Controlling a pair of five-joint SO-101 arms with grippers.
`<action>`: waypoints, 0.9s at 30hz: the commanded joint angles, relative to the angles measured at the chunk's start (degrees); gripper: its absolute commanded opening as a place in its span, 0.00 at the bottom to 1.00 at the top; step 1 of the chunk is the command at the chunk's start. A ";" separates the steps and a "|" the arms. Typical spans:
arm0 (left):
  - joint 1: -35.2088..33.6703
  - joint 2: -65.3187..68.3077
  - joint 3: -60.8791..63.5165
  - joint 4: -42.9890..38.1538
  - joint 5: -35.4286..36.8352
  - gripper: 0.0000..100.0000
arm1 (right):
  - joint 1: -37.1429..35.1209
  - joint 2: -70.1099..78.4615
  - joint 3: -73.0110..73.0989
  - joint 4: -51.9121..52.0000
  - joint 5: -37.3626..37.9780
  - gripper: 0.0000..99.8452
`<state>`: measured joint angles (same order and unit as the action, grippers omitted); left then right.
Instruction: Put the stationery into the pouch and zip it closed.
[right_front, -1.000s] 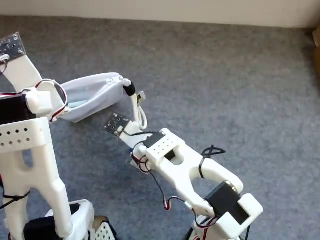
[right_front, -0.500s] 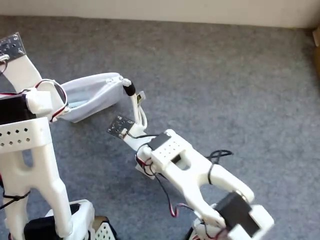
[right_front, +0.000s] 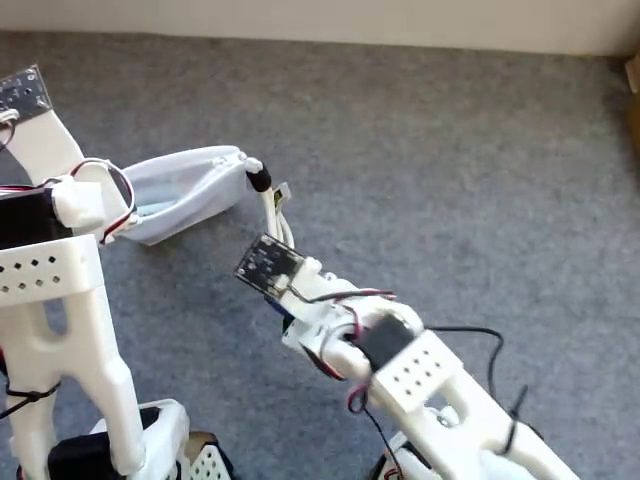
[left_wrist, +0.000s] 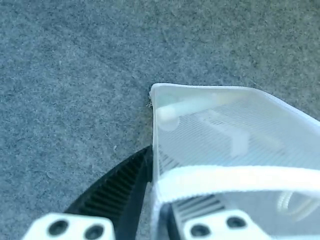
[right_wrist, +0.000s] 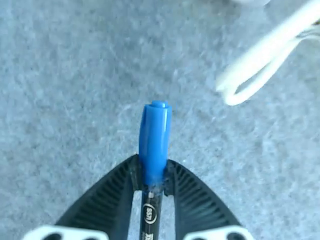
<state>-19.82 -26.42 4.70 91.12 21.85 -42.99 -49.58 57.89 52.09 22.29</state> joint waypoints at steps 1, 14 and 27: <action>-1.10 -1.98 -0.04 -1.23 0.62 0.01 | 1.10 -9.10 1.10 -0.04 0.18 0.01; -1.10 -1.98 -0.04 -1.23 0.62 0.01 | 1.10 -39.60 17.27 -8.84 -8.18 0.01; -1.10 -1.98 -0.04 -1.23 0.62 0.01 | 1.01 -55.08 33.89 -32.22 -8.18 0.01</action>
<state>-19.82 -26.42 5.05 91.03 21.85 -42.55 -104.09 91.12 27.56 14.73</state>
